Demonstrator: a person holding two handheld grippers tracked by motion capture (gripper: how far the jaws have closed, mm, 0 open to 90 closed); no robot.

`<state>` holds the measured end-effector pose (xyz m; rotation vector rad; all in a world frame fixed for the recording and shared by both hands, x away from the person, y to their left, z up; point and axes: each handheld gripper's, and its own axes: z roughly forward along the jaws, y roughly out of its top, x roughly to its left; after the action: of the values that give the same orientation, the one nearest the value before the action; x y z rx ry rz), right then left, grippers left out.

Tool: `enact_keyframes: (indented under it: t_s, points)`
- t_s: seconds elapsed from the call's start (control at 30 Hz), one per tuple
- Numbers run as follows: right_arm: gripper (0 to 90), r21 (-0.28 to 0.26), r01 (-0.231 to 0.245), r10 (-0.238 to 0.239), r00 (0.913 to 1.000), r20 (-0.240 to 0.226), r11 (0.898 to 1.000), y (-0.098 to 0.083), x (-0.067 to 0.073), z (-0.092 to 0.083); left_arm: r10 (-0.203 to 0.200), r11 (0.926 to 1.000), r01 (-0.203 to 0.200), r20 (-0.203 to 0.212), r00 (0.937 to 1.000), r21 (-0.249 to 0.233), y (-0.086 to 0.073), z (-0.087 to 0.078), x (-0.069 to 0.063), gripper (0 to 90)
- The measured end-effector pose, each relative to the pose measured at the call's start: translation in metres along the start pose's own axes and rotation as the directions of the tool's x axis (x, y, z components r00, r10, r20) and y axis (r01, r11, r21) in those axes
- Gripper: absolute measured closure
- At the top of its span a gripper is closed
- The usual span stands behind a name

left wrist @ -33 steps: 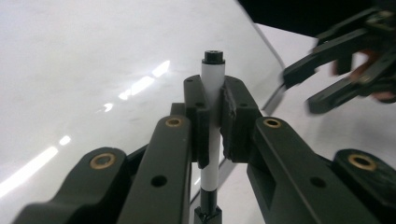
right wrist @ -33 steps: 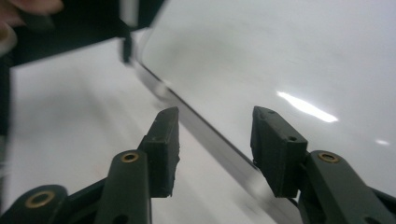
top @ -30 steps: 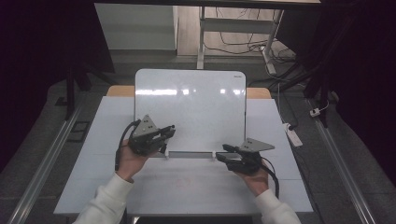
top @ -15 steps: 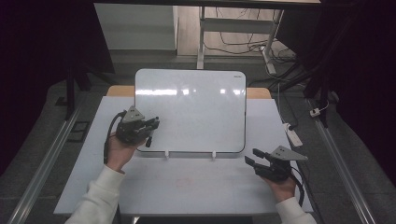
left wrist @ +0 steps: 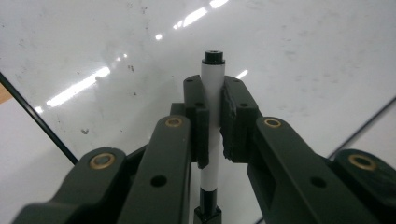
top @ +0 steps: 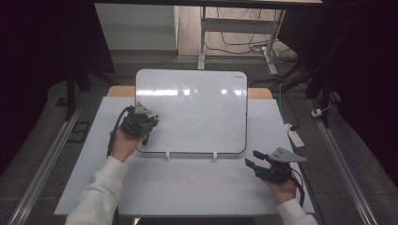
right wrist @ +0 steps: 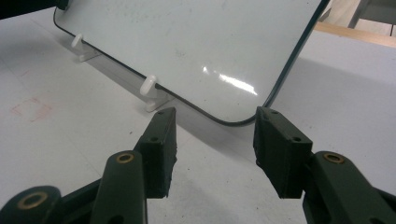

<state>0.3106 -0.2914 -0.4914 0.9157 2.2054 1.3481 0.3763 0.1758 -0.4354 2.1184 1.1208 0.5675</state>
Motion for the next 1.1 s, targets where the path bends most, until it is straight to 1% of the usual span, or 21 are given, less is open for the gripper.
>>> enact_keyframes:
  t_s: [0.1, 0.27, 0.5, 0.63, 0.93, 1.03, 1.1]
  points:
    - [49.5, 0.0, -0.005, 0.005, 1.0, 0.004, 1.0, -0.001, -0.001, 0.0, -0.004, 0.9998, 0.004, -0.005, 1.0, 0.018, 0.003, 0.007, 0.002, 80.7]
    - [49.5, 0.003, -0.008, 0.008, 0.9999, 0.007, 1.0, -0.002, -0.002, 0.001, 0.002, 0.9989, -0.001, -0.032, 0.9995, 0.048, 0.008, 0.016, 0.003, 80.4]
    - [49.5, 0.002, -0.012, 0.012, 0.9999, 0.01, 1.0, -0.003, -0.003, 0.001, 0.027, 0.9984, -0.025, -0.047, 0.9985, 0.052, 0.012, 0.018, 0.001, 79.7]
    - [49.6, 0.004, -0.013, 0.013, 0.9999, 0.008, 1.0, -0.003, -0.003, 0.001, 0.034, 0.9985, -0.032, -0.042, 0.9986, 0.045, 0.011, 0.018, 0.001, 79.4]
    - [49.6, 0.01, -0.012, 0.012, 0.9999, 0.006, 1.0, -0.004, -0.003, 0.002, 0.043, 0.9988, -0.042, -0.053, 0.9977, 0.025, 0.009, 0.017, 0.002, 76.6]
    - [49.6, 0.011, -0.012, 0.012, 0.9999, 0.006, 1.0, -0.004, -0.003, 0.003, 0.046, 0.9989, -0.045, -0.054, 0.9975, 0.01, 0.008, 0.016, 0.002, 70.0]
    - [49.6, 0.012, -0.011, 0.011, 0.9999, 0.006, 1.0, -0.004, -0.003, 0.003, 0.041, 0.9991, -0.041, -0.044, 0.9982, -0.008, 0.007, 0.015, 0.002, 67.0]
